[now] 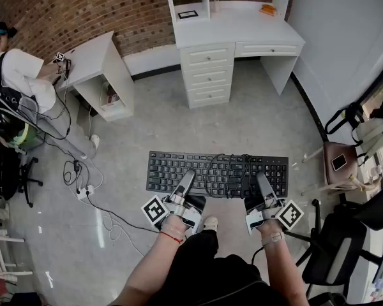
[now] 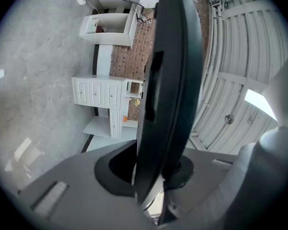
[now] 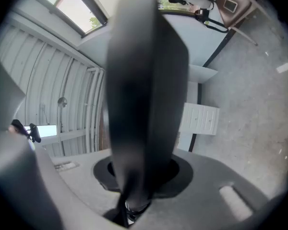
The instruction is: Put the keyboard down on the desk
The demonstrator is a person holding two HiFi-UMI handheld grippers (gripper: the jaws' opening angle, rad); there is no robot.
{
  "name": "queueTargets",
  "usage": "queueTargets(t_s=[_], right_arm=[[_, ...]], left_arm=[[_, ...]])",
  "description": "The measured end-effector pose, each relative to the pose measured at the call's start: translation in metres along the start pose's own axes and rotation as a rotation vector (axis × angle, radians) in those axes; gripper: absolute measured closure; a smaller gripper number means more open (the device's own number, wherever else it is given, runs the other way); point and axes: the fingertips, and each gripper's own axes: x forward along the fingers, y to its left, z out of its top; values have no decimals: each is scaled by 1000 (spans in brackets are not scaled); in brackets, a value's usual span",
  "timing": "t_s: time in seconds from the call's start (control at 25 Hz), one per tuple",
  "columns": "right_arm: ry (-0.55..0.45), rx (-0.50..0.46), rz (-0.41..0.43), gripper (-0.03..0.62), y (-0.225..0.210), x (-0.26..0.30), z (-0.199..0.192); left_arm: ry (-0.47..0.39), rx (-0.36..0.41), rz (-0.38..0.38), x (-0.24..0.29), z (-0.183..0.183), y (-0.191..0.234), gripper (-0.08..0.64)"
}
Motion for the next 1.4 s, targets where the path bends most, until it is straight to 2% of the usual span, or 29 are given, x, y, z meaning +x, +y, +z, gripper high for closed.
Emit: queueTargets(t_s=[0.28, 0.68, 1.04, 1.4], right_arm=[[-3, -6, 0, 517, -17, 53, 12], [4, 4, -34, 517, -38, 87, 23], [41, 21, -26, 515, -62, 145, 66], [72, 34, -8, 517, -73, 231, 115]], left_arm=[[4, -6, 1, 43, 37, 13, 479], [-9, -9, 35, 73, 59, 29, 479], [-54, -9, 33, 134, 74, 47, 479], [-82, 4, 34, 219, 108, 51, 479]])
